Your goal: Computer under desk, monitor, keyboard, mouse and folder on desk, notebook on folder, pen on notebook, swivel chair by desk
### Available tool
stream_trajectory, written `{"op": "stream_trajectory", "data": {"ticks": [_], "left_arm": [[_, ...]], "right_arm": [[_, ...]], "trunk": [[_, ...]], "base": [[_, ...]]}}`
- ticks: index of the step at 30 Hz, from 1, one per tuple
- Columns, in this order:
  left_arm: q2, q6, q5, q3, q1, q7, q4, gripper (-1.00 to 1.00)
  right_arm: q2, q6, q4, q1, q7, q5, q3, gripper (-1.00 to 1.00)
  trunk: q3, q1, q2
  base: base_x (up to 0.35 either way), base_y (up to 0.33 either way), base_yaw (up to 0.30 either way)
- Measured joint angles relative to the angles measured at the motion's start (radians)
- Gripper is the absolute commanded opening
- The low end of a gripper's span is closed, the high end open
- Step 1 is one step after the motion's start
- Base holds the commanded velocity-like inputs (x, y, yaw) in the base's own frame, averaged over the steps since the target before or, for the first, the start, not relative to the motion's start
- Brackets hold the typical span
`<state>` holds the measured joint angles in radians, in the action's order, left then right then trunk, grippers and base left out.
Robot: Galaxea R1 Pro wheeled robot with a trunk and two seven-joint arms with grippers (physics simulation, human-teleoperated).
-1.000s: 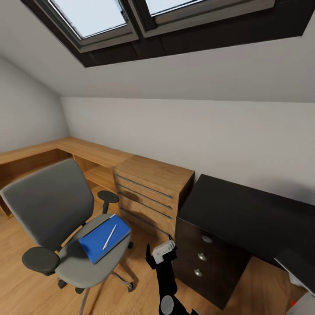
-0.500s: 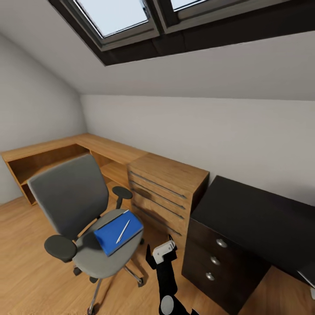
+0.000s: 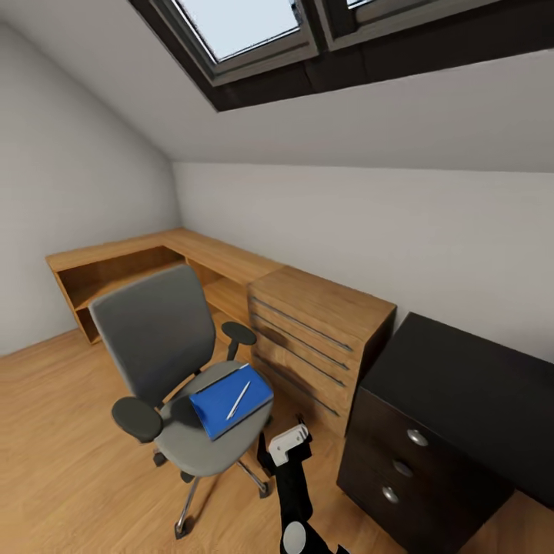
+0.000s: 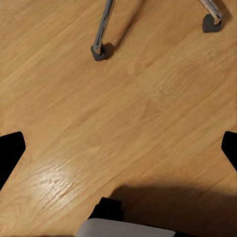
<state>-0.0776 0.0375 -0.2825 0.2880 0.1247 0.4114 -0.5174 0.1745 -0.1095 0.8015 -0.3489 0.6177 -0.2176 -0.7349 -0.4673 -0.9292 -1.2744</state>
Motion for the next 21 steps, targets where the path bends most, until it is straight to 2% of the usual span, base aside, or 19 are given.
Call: {"op": "stream_trajectory", "data": {"ticks": [21], "left_arm": [[0.000, 0.000, 0.001, 0.004, 0.000, 0.000, 0.017, 1.00]], "right_arm": [[0.000, -0.011, -0.029, 0.000, -0.001, 0.000, 0.000, 1.00]], "trunk": [[-0.018, 0.000, 0.000]], "base": [[0.000, 0.000, 0.217]]}}
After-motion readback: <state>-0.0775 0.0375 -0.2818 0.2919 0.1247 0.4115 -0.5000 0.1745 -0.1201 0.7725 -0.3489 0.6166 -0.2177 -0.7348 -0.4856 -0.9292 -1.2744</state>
